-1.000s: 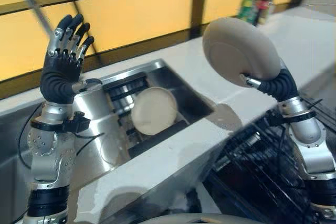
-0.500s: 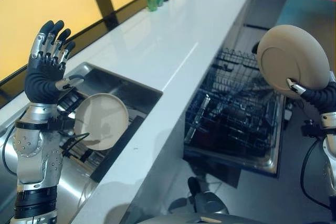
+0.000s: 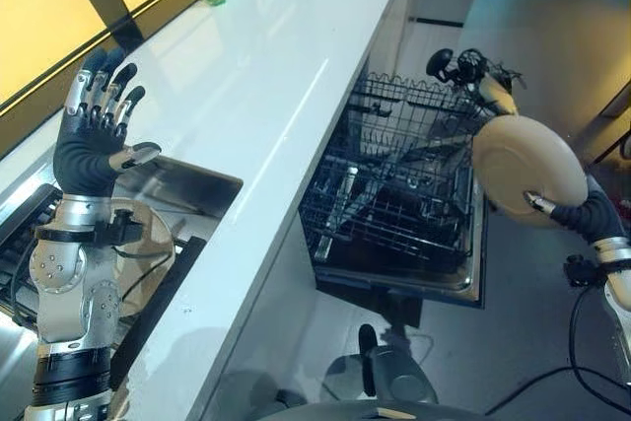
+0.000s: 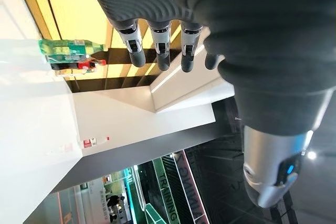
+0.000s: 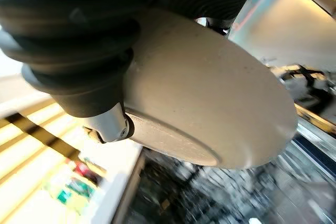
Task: Pick up plates and place into dishwasher.
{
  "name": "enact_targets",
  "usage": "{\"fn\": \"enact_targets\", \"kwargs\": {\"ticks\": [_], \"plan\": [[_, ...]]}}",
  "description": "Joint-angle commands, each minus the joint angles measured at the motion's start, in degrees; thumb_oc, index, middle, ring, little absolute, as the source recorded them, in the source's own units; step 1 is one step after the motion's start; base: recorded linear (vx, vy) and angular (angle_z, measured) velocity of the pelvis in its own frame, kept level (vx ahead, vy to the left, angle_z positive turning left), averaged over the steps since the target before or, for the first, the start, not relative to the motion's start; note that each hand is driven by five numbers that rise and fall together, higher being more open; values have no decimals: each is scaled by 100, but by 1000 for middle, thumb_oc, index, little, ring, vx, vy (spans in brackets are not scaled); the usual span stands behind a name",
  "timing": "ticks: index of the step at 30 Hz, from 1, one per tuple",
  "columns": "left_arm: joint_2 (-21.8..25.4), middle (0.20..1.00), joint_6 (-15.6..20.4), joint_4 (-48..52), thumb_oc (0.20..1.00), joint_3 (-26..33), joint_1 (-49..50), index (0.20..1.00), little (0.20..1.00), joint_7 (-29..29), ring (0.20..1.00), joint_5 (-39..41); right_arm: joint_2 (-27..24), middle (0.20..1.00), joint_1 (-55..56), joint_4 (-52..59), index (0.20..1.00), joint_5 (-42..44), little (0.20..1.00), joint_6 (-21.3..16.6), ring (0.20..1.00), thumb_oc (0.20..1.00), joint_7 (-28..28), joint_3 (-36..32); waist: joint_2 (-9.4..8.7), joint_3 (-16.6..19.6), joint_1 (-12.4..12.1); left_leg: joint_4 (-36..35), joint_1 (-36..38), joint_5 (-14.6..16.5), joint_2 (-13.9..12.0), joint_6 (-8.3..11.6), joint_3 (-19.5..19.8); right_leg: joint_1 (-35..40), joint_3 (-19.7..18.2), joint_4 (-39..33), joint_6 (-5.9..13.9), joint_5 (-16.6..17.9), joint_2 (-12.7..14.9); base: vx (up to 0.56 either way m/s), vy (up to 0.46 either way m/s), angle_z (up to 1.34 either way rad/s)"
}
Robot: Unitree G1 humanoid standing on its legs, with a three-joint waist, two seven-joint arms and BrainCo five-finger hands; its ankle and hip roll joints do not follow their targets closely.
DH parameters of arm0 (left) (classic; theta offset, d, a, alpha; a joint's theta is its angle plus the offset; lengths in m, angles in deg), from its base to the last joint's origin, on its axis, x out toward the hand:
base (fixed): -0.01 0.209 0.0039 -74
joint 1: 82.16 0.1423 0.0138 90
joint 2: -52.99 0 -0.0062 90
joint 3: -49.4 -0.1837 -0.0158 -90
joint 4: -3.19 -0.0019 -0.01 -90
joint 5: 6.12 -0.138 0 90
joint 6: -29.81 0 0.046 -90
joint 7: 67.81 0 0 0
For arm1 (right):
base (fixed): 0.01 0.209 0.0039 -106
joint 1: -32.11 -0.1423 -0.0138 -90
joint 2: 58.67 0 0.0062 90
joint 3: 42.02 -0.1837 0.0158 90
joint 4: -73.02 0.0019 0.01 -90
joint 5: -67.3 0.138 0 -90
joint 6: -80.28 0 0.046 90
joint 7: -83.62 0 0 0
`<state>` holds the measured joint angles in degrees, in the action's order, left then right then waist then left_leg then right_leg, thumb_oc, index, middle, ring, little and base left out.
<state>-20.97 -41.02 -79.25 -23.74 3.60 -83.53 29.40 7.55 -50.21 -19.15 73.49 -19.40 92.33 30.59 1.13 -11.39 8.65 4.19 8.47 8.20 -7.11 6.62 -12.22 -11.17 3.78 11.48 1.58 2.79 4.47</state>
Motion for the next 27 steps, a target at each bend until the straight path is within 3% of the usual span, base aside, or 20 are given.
{"fn": "enact_targets", "kwargs": {"ticks": [1,11,16,27], "plan": [[495,1000,88,163,1000,-60,-153,1000,1000,112,1000,-79,-188,200,-423,-21,200,100,200,-206,200,200,351,257,-431,189,-51,715,-470,297,260,-514,127,419,-474,-327,1055,83,935,50,-123,6],[529,1000,21,144,1000,-217,-71,1000,1000,90,1000,-111,-204,200,-699,-513,200,500,200,-313,200,200,1152,990,-437,122,-345,674,-487,135,88,-429,375,623,-240,-303,940,-158,682,44,-106,9],[539,1000,-9,97,1000,-369,-144,1000,1000,115,1000,-174,-173,200,-943,-718,200,529,200,-342,200,200,1294,1465,-413,139,-506,491,-466,-13,41,-370,488,720,-100,-367,923,-184,656,34,-45,17],[738,1000,-68,69,1000,-542,-295,1000,1000,46,1000,-115,-4,200,-1046,-1676,200,781,200,136,200,200,2342,2234,-384,80,-732,407,-547,-185,22,-312,577,850,141,-420,934,-170,724,5,-15,13]]}}
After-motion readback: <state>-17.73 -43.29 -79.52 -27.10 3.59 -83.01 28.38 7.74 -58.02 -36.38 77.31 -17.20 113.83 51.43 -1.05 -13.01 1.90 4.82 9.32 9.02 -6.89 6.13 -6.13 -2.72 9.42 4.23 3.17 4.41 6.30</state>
